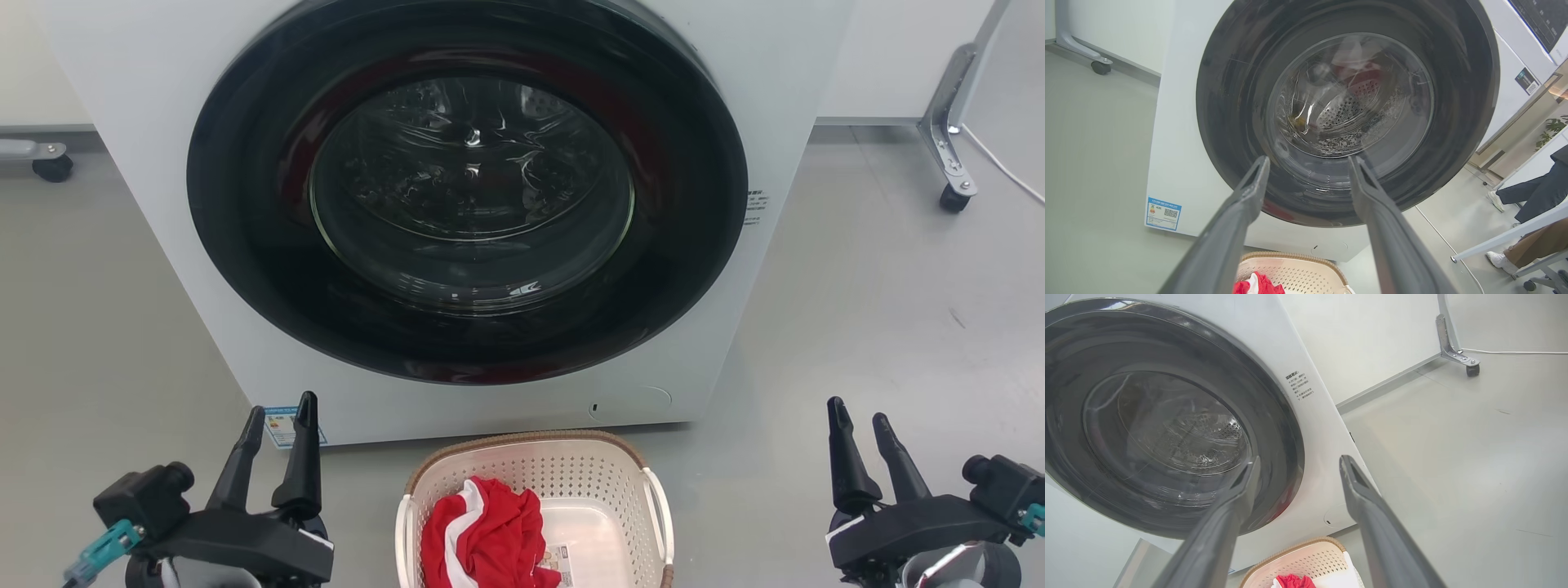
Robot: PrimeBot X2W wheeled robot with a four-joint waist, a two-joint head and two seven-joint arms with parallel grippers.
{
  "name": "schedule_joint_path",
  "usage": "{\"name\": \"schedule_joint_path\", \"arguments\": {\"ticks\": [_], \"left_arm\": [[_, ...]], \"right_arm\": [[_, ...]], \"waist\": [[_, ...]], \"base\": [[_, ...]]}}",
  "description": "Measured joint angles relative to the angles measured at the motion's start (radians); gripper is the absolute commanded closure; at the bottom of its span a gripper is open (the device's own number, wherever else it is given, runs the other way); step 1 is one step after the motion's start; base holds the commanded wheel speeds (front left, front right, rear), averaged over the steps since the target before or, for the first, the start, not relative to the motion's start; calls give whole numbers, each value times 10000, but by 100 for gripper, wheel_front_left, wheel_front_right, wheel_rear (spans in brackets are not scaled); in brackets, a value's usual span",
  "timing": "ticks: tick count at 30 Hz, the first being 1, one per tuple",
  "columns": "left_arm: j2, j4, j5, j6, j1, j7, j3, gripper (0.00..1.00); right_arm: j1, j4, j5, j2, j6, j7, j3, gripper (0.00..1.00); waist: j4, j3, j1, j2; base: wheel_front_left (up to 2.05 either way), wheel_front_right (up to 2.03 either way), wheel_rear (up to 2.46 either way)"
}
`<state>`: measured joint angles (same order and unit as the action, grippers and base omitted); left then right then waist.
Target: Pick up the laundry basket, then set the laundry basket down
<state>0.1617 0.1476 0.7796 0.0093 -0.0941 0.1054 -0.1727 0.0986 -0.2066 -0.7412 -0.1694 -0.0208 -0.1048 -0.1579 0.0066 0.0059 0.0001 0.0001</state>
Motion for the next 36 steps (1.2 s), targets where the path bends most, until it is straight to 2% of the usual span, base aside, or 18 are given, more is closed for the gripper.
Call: {"name": "schedule_joint_path", "arguments": {"ticks": [36], "left_arm": [[115, -583, -4102, 890, 16, 1267, -685, 0]], "right_arm": [[129, 821, 4518, -343, -874, -1260, -871, 0]], "waist": [[47, 51, 0, 0]], "base": [[0, 0, 0]]}}
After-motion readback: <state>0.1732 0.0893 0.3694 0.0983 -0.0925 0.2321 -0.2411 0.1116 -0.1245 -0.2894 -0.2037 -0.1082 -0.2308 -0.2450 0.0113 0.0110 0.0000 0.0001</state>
